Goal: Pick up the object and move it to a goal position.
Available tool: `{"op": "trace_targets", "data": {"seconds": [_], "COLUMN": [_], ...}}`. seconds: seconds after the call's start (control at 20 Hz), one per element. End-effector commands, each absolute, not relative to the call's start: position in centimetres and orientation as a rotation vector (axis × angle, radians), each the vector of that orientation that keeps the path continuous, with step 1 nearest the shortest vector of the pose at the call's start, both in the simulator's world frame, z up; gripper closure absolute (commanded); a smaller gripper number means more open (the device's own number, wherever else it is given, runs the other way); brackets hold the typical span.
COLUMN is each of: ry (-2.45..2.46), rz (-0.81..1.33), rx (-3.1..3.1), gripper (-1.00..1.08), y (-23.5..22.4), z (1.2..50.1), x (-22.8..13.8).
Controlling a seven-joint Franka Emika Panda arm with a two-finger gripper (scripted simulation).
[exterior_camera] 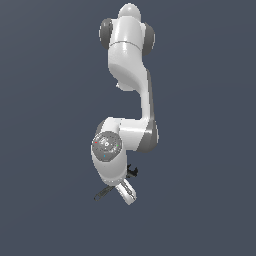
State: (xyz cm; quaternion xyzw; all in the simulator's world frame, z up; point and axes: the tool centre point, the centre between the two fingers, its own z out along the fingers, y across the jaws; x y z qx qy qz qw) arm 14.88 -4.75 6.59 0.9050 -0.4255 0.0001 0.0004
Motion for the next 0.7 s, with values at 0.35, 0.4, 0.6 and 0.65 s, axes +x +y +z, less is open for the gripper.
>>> {"op": "trace_targets", "data": {"seconds": [0.35, 0.4, 0.6, 0.65], "ry": [-1.336, -1.336, -1.336, -1.336], "rz": [0.0, 0.0, 0.0, 0.0], "rx": [2.843, 2.843, 2.843, 2.843], "gripper": [1.08, 1.08, 1.08, 1.08], "y": [-4.9, -4.9, -4.9, -4.9], "z": [7.1, 7.1, 7.2, 7.2], "x": [16.4, 16.5, 16.6, 16.6]}}
